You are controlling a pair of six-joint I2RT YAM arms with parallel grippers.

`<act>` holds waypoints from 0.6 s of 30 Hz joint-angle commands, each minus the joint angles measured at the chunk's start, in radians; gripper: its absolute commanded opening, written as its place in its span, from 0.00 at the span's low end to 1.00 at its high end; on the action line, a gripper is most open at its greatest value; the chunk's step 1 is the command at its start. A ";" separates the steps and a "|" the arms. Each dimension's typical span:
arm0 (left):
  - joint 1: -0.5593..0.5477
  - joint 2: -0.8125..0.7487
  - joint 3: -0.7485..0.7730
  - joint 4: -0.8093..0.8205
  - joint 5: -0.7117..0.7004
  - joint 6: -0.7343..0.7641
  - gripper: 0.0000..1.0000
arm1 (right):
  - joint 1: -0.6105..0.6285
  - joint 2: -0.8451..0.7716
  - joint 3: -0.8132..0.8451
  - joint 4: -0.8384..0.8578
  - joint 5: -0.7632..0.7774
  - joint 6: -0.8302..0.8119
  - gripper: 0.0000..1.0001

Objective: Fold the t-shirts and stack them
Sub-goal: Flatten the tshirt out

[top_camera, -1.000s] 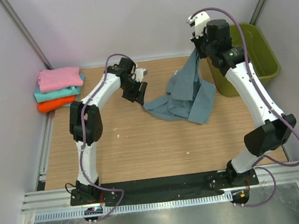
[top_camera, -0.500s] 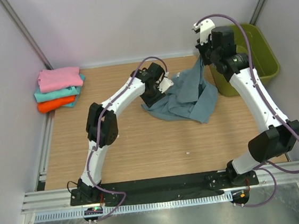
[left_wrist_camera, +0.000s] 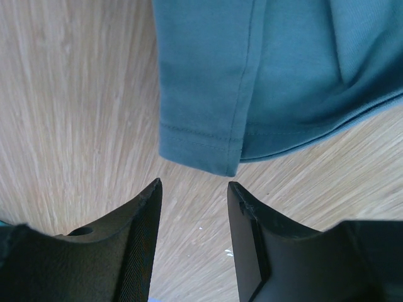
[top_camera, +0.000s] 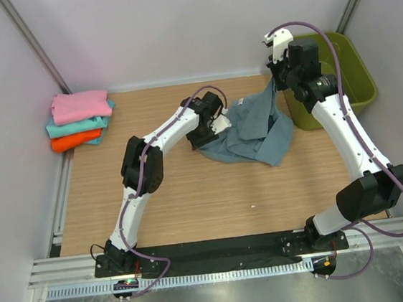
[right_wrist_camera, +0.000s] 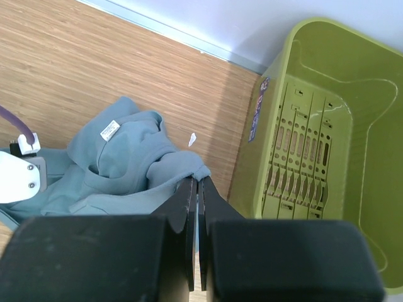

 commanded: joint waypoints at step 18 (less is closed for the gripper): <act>-0.059 0.009 0.041 -0.029 0.026 0.021 0.44 | -0.030 -0.046 -0.003 0.068 -0.003 0.017 0.01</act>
